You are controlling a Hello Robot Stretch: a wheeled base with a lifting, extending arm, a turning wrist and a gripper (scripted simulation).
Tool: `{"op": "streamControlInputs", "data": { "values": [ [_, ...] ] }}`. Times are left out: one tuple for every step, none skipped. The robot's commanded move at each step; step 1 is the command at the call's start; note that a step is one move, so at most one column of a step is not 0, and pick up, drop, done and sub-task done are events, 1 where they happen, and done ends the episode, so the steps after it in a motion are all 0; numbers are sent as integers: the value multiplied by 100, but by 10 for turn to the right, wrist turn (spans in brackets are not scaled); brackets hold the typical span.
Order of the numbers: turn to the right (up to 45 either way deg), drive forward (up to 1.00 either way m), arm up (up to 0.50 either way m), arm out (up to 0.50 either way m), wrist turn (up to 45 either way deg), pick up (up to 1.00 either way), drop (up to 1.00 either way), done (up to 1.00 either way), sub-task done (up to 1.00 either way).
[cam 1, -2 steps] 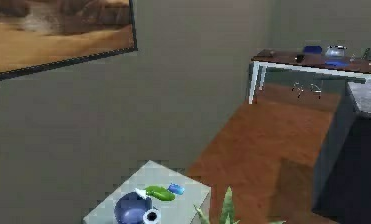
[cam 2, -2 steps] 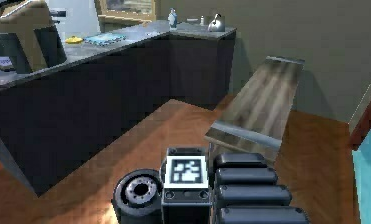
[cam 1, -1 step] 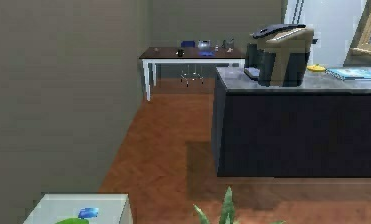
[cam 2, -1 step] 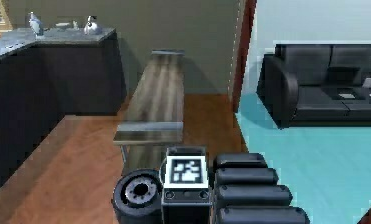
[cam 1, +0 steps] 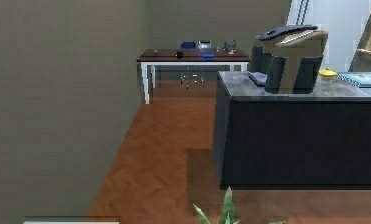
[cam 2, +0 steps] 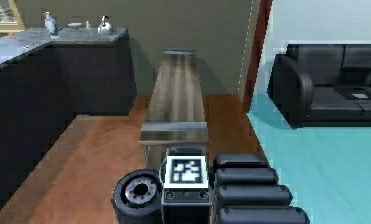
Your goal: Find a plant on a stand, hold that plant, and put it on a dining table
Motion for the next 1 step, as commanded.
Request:
{"op": "streamControlInputs", "data": {
  "values": [
    [0, 100, 0, 0, 0, 0, 0, 0, 0]
  ]
}}
